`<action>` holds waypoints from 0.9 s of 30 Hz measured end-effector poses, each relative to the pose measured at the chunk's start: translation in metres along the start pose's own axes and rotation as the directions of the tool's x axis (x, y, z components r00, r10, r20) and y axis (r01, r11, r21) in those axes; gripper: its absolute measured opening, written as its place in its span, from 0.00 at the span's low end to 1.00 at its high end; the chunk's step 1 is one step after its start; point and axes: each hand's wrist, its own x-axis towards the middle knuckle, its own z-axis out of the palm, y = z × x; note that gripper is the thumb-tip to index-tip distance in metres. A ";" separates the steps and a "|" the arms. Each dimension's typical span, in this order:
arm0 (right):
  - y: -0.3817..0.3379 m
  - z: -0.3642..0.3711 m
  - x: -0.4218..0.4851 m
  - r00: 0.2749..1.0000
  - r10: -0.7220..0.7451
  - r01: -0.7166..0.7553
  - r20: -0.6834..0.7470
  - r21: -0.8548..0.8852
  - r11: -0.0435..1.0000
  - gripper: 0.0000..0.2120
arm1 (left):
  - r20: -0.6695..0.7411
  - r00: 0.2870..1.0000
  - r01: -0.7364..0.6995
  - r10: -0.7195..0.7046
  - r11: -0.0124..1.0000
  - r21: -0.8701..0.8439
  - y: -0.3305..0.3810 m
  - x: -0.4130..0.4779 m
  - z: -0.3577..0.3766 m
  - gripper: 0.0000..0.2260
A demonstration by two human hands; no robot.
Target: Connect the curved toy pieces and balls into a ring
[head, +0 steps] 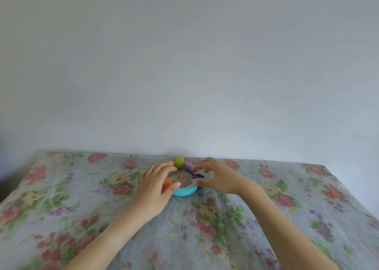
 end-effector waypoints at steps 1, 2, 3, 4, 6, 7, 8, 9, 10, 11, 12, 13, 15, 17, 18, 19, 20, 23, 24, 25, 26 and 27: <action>0.000 0.002 0.000 1.000 -0.007 0.007 0.006 -0.017 1.000 0.21 | 0.004 1.000 0.030 -0.030 0.999 -0.018 0.001 -0.001 0.000 0.20; -0.001 0.004 0.001 1.000 -0.015 0.016 0.013 -0.042 0.999 0.23 | 0.019 0.998 0.060 -0.060 0.997 -0.037 0.002 -0.001 0.000 0.22; -0.001 0.006 0.001 1.000 -0.022 0.023 0.022 -0.075 0.997 0.24 | 0.034 0.996 0.086 -0.084 0.995 -0.056 0.003 -0.002 0.001 0.24; -0.001 0.007 0.001 0.999 -0.028 0.031 0.026 -0.104 0.994 0.25 | 0.043 0.994 0.106 -0.103 0.992 -0.071 0.004 -0.003 0.001 0.26; 0.000 0.009 0.001 0.999 -0.026 0.028 0.020 -0.127 0.991 0.27 | 0.056 0.987 0.156 -0.151 0.984 -0.085 0.004 -0.002 0.001 0.28; 0.000 0.010 0.002 1.000 -0.020 0.021 0.014 -0.125 0.992 0.28 | 0.065 0.981 0.186 -0.181 0.979 -0.080 0.005 -0.002 0.000 0.30; 0.001 0.010 0.002 1.000 -0.013 0.014 0.008 -0.117 0.993 0.29 | 0.069 0.977 0.208 -0.203 0.976 -0.071 0.004 -0.001 0.000 0.31; 0.001 0.010 0.002 1.000 -0.006 0.007 0.007 -0.111 0.994 0.30 | 0.071 0.974 0.218 -0.214 0.974 -0.059 0.004 0.000 -0.001 0.32; 0.001 0.011 0.003 1.000 -0.003 0.004 0.006 -0.110 0.994 0.32 | 0.069 0.974 0.219 -0.216 0.974 -0.052 0.004 0.000 -0.001 0.32; 0.001 0.011 0.003 1.000 -0.002 0.002 0.007 -0.111 0.994 0.33 | 0.067 0.974 0.218 -0.215 0.975 -0.048 0.004 0.000 -0.001 0.31; 0.002 0.012 0.003 1.000 -0.005 0.006 0.007 -0.113 0.994 0.34 | 0.062 0.975 0.215 -0.212 0.975 -0.048 0.003 0.000 0.000 0.31; 0.002 0.012 0.003 1.000 -0.007 0.008 0.010 -0.115 0.993 0.35 | 0.060 0.975 0.215 -0.212 0.975 -0.048 0.003 -0.001 0.000 0.31; 0.002 0.012 0.004 1.000 -0.006 0.008 0.021 -0.109 0.994 0.35 | 0.057 0.976 0.211 -0.208 0.976 -0.045 0.003 -0.001 0.000 0.31; 0.002 0.009 0.005 0.999 0.004 0.000 0.036 -0.106 0.994 0.35 | 0.061 0.979 0.197 -0.194 0.980 -0.036 0.001 -0.001 0.001 0.30; 0.002 0.008 0.006 0.999 0.010 -0.006 0.039 -0.100 0.995 0.34 | 0.064 0.979 0.195 -0.192 0.980 -0.035 0.001 -0.002 0.001 0.30; 0.000 0.006 0.006 0.999 0.012 -0.008 0.038 -0.092 0.996 0.33 | 0.068 0.979 0.196 -0.193 0.980 -0.043 0.001 -0.003 0.000 0.30; -0.002 0.006 0.006 1.000 0.016 -0.014 0.023 -0.083 0.996 0.31 | 0.065 0.979 0.198 -0.194 0.978 -0.058 0.001 -0.004 -0.001 0.30; -0.010 0.006 0.008 0.998 0.030 -0.035 -0.049 -0.091 0.995 0.26 | 0.078 0.979 0.192 -0.187 0.979 -0.071 0.002 -0.005 -0.001 0.28; -0.012 0.007 0.009 0.997 0.029 -0.037 -0.075 -0.112 0.993 0.25 | 0.085 0.979 0.193 -0.187 0.978 -0.076 0.001 -0.004 0.001 0.28; -0.017 0.007 0.009 0.995 0.035 -0.046 -0.093 -0.122 0.991 0.24 | 0.105 0.974 0.207 -0.199 0.975 -0.080 0.000 -0.003 0.000 0.28; -0.021 0.007 0.011 0.993 0.042 -0.054 -0.110 -0.106 0.993 0.24 | 0.119 0.969 0.227 -0.215 0.969 -0.097 0.002 -0.003 -0.001 0.28; -0.027 0.003 0.009 0.991 0.053 -0.060 -0.125 -0.051 0.997 0.23 | 0.126 0.964 0.249 -0.233 0.960 -0.127 0.002 0.000 -0.002 0.28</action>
